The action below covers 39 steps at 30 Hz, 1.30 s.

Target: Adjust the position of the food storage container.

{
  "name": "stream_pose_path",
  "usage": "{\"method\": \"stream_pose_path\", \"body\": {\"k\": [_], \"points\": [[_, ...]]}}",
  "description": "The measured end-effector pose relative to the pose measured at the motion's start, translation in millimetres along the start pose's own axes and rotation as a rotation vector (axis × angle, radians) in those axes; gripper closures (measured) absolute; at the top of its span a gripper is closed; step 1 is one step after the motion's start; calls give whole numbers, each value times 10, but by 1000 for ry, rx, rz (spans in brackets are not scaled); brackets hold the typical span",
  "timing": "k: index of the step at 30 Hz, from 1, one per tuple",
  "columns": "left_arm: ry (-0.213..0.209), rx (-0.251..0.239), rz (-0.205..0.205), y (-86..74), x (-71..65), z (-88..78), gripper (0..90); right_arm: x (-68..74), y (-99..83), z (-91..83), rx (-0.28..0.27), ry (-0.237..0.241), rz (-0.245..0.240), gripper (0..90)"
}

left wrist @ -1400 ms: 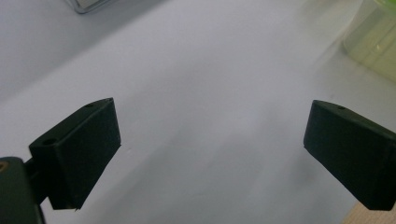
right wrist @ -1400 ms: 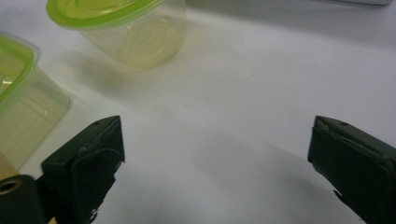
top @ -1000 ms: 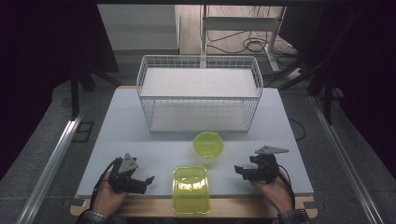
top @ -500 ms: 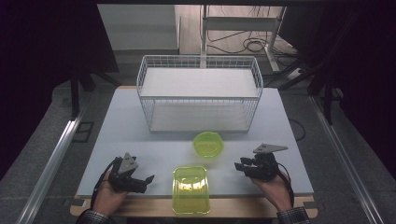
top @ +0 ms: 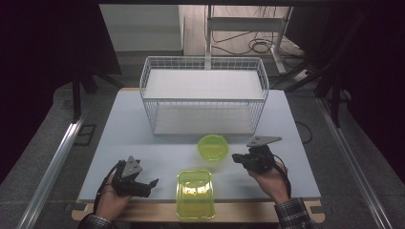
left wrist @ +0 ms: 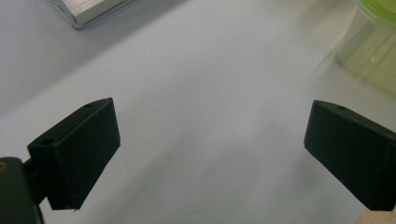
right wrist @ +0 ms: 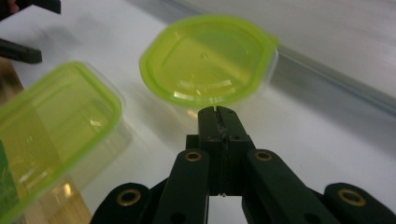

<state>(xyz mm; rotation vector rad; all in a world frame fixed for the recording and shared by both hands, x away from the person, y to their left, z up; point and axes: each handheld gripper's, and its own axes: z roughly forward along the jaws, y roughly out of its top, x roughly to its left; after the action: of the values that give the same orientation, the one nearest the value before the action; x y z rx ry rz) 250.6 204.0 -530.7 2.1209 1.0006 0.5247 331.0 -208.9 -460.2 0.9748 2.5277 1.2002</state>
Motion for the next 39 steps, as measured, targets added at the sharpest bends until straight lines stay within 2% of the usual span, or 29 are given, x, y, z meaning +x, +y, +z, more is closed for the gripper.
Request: {"method": "stream_pose_path", "body": {"k": [7, 15, 16, 19, 30, 31, 39], "points": [[-1, 3, 1, 1, -3, 1, 32, 66, 287, 193, -2, 22, -36, 892], [1, 4, -3, -1, 3, 2, 33, 84, 522, 451, -26, 81, -4, 891], [-1, 4, -4, -1, 5, 0, 33, 92, 581, 542, -22, 82, -8, 891], [0, 4, -6, -1, 7, 0, 33, 111, 642, 645, -15, 89, -5, 891], [-2, 5, -5, -1, 6, 0, 33, 234, 805, 997, 30, 95, -46, 892], [-2, 6, -2, -1, 6, -1, 34, 252, 827, 1067, 41, 90, -59, 892], [-5, 5, -2, -2, 2, 1, 34, 292, 828, 1278, 94, 74, -91, 892]]}}
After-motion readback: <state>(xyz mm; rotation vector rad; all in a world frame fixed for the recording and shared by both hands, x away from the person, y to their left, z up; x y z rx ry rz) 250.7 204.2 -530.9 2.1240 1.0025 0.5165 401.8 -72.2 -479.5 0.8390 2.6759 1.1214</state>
